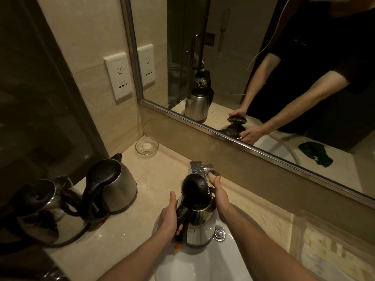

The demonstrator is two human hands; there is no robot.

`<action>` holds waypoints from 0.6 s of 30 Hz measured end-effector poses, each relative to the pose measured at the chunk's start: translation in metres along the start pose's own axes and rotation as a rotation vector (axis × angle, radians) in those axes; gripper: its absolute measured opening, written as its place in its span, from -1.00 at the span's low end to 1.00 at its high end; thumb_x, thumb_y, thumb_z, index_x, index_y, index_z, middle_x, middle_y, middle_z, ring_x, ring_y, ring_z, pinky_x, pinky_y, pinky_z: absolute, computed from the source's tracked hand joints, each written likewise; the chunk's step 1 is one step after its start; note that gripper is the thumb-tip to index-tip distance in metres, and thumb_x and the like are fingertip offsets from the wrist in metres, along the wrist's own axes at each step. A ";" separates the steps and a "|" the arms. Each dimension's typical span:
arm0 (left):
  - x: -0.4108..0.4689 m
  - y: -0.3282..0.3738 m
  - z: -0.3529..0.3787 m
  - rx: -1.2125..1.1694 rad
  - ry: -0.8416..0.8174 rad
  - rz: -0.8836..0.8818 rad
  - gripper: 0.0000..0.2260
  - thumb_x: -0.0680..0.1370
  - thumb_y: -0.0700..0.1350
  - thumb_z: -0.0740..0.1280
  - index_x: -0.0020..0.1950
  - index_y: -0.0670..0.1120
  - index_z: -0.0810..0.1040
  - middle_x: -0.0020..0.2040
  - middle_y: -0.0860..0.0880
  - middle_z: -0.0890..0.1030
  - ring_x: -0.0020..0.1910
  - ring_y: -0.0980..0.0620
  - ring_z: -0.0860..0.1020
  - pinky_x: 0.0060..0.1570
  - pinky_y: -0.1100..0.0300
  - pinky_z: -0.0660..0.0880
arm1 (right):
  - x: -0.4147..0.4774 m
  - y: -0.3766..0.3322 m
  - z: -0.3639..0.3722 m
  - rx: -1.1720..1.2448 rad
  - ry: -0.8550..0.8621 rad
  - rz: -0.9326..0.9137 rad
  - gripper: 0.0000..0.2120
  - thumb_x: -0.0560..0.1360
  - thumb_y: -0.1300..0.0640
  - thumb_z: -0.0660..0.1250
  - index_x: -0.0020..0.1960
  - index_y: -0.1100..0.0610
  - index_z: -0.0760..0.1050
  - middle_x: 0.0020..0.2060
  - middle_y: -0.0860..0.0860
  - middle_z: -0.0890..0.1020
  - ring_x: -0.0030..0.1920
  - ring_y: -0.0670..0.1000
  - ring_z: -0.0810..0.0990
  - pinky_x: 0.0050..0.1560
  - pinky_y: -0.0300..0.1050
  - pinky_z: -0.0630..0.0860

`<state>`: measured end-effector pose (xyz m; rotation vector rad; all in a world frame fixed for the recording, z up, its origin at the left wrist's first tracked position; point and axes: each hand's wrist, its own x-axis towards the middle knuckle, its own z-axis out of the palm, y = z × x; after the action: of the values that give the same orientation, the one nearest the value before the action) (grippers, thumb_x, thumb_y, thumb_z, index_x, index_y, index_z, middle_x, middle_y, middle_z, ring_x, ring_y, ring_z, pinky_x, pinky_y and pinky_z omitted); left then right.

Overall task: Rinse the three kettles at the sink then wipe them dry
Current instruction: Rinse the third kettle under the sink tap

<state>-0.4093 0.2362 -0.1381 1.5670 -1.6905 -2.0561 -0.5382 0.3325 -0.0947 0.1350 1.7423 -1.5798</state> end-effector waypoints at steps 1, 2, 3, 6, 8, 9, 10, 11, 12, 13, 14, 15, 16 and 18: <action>0.000 0.000 0.000 -0.002 0.001 -0.001 -0.30 0.55 0.45 -0.02 -0.18 -0.14 0.57 -0.47 -0.10 0.51 -0.56 -0.01 0.47 -0.55 0.23 0.37 | 0.000 0.000 0.000 0.002 0.001 0.001 -0.43 0.61 -0.27 -0.11 0.45 -0.02 0.33 0.41 0.15 0.38 0.39 0.22 0.35 0.13 0.07 0.33; -0.001 0.000 0.000 -0.006 0.001 0.000 -0.31 0.56 0.44 -0.02 -0.17 -0.12 0.57 -0.48 -0.10 0.51 -0.57 0.00 0.47 -0.56 0.24 0.36 | 0.000 0.000 0.001 0.004 0.002 0.001 -0.43 0.61 -0.27 -0.11 0.45 -0.02 0.33 0.41 0.15 0.38 0.39 0.22 0.35 0.11 0.06 0.32; -0.001 0.001 0.000 -0.009 0.000 -0.001 -0.33 0.56 0.43 -0.01 -0.15 -0.11 0.57 -0.48 -0.09 0.50 -0.57 0.00 0.47 -0.57 0.24 0.36 | -0.001 0.000 0.001 0.001 0.000 0.000 -0.43 0.61 -0.27 -0.11 0.46 -0.02 0.33 0.41 0.15 0.38 0.39 0.22 0.35 0.10 0.05 0.32; -0.004 0.002 0.000 -0.022 0.001 -0.005 -0.36 0.58 0.41 -0.01 -0.15 -0.11 0.55 -0.50 -0.09 0.49 -0.58 0.00 0.45 -0.59 0.25 0.34 | -0.001 0.000 0.001 -0.022 -0.004 -0.009 -0.43 0.62 -0.26 -0.13 0.46 -0.01 0.31 0.42 0.16 0.37 0.40 0.22 0.34 0.15 0.06 0.32; -0.004 0.003 0.000 -0.021 0.006 -0.006 -0.33 0.58 0.41 0.00 -0.18 -0.14 0.55 -0.50 -0.10 0.48 -0.58 -0.01 0.44 -0.58 0.26 0.33 | -0.001 0.001 0.000 -0.028 -0.004 -0.012 -0.43 0.62 -0.26 -0.13 0.47 -0.01 0.30 0.43 0.17 0.36 0.42 0.23 0.32 0.26 0.12 0.30; -0.004 0.003 0.001 -0.021 0.008 -0.006 -0.33 0.58 0.41 0.00 -0.18 -0.15 0.55 -0.50 -0.10 0.48 -0.58 -0.01 0.44 -0.58 0.25 0.33 | -0.002 0.000 0.000 -0.024 -0.004 -0.011 -0.42 0.62 -0.27 -0.13 0.48 -0.01 0.30 0.44 0.17 0.35 0.42 0.23 0.31 0.28 0.12 0.30; -0.004 0.003 0.000 -0.023 0.009 -0.007 -0.32 0.58 0.42 0.00 -0.18 -0.16 0.55 -0.49 -0.10 0.49 -0.58 -0.01 0.45 -0.58 0.25 0.33 | -0.002 0.000 0.000 -0.019 -0.004 -0.009 -0.42 0.61 -0.27 -0.12 0.48 0.00 0.30 0.44 0.17 0.35 0.42 0.23 0.31 0.26 0.11 0.30; -0.004 0.003 0.000 -0.022 0.011 -0.008 -0.31 0.57 0.43 0.00 -0.17 -0.17 0.55 -0.48 -0.10 0.50 -0.57 -0.02 0.45 -0.58 0.25 0.34 | -0.003 -0.001 0.001 -0.017 -0.003 -0.007 -0.42 0.61 -0.27 -0.12 0.48 0.00 0.30 0.43 0.17 0.36 0.42 0.23 0.32 0.21 0.07 0.31; -0.003 0.002 0.000 -0.020 0.011 -0.009 -0.30 0.56 0.43 0.00 -0.17 -0.17 0.56 -0.47 -0.10 0.50 -0.57 -0.02 0.46 -0.57 0.25 0.34 | -0.003 -0.001 0.001 -0.015 -0.002 -0.005 -0.41 0.61 -0.27 -0.12 0.48 0.01 0.30 0.43 0.16 0.36 0.41 0.22 0.33 0.16 0.04 0.31; -0.003 0.001 0.001 -0.018 0.009 -0.010 -0.29 0.56 0.44 0.00 -0.16 -0.17 0.56 -0.47 -0.10 0.50 -0.57 -0.02 0.46 -0.57 0.24 0.34 | -0.004 -0.002 0.001 -0.015 -0.001 -0.003 -0.41 0.61 -0.27 -0.12 0.48 0.01 0.30 0.43 0.16 0.36 0.41 0.22 0.33 0.13 0.03 0.30; -0.003 0.001 0.001 -0.019 0.006 -0.009 -0.29 0.56 0.44 -0.01 -0.16 -0.17 0.56 -0.47 -0.10 0.50 -0.57 -0.02 0.46 -0.57 0.24 0.34 | -0.004 -0.002 0.001 -0.015 0.000 -0.002 -0.41 0.61 -0.27 -0.11 0.48 0.02 0.30 0.43 0.16 0.36 0.41 0.22 0.33 0.13 0.03 0.30; -0.003 0.002 0.001 -0.021 0.004 -0.010 -0.29 0.56 0.44 -0.01 -0.16 -0.17 0.56 -0.48 -0.10 0.50 -0.57 -0.01 0.45 -0.57 0.25 0.34 | -0.004 -0.002 0.001 -0.015 0.002 -0.002 -0.42 0.62 -0.27 -0.11 0.47 0.02 0.30 0.43 0.16 0.36 0.41 0.22 0.33 0.12 0.02 0.30; -0.004 0.002 0.001 -0.021 0.004 -0.012 -0.29 0.56 0.44 -0.01 -0.16 -0.17 0.56 -0.48 -0.10 0.49 -0.57 -0.01 0.45 -0.57 0.25 0.34 | -0.004 -0.002 0.001 -0.012 0.003 -0.001 -0.42 0.62 -0.27 -0.11 0.47 0.02 0.30 0.43 0.16 0.37 0.41 0.21 0.33 0.11 0.02 0.30; -0.005 0.004 0.002 -0.023 0.008 -0.018 -0.30 0.57 0.43 -0.01 -0.15 -0.17 0.55 -0.48 -0.10 0.50 -0.58 -0.01 0.45 -0.58 0.25 0.34 | -0.005 -0.003 0.001 -0.007 0.003 -0.003 -0.43 0.62 -0.26 -0.11 0.47 0.02 0.31 0.41 0.16 0.38 0.40 0.21 0.35 0.10 0.01 0.30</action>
<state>-0.4100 0.2386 -0.1325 1.5870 -1.6509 -2.0670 -0.5362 0.3326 -0.0895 0.1312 1.7502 -1.5767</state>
